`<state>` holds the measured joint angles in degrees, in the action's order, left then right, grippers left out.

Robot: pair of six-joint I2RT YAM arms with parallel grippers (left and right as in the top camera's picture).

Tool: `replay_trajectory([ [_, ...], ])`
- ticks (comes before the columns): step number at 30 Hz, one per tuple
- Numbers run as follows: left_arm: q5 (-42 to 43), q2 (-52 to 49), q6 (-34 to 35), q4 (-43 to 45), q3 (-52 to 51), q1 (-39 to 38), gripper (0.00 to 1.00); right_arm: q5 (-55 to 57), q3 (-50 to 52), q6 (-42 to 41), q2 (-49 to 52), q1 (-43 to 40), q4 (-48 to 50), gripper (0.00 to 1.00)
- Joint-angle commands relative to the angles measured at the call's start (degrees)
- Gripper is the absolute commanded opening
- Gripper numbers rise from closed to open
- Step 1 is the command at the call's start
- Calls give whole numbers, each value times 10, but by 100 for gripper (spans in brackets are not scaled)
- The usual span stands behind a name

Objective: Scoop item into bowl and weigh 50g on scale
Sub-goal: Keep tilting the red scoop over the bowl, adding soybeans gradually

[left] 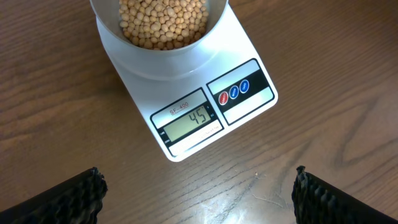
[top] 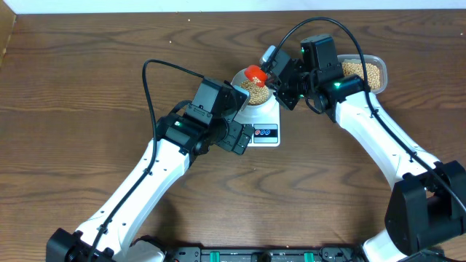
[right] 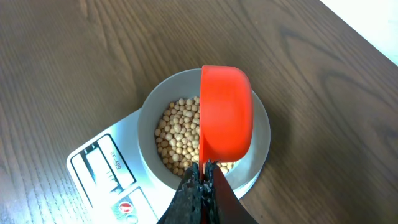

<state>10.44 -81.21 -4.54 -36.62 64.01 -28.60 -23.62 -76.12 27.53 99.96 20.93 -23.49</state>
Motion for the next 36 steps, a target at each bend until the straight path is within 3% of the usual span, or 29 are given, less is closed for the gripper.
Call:
replay_trajectory([
  [1, 5, 5, -4, 0, 1, 3, 98, -7, 0, 9, -14, 2, 1, 1],
  [21, 5, 5, -4, 0, 1, 3, 98, -55, 0, -113, -14, -22, 4, 1],
  [36, 5, 5, -4, 0, 1, 3, 98, -70, 0, -143, -14, -34, 7, 1],
])
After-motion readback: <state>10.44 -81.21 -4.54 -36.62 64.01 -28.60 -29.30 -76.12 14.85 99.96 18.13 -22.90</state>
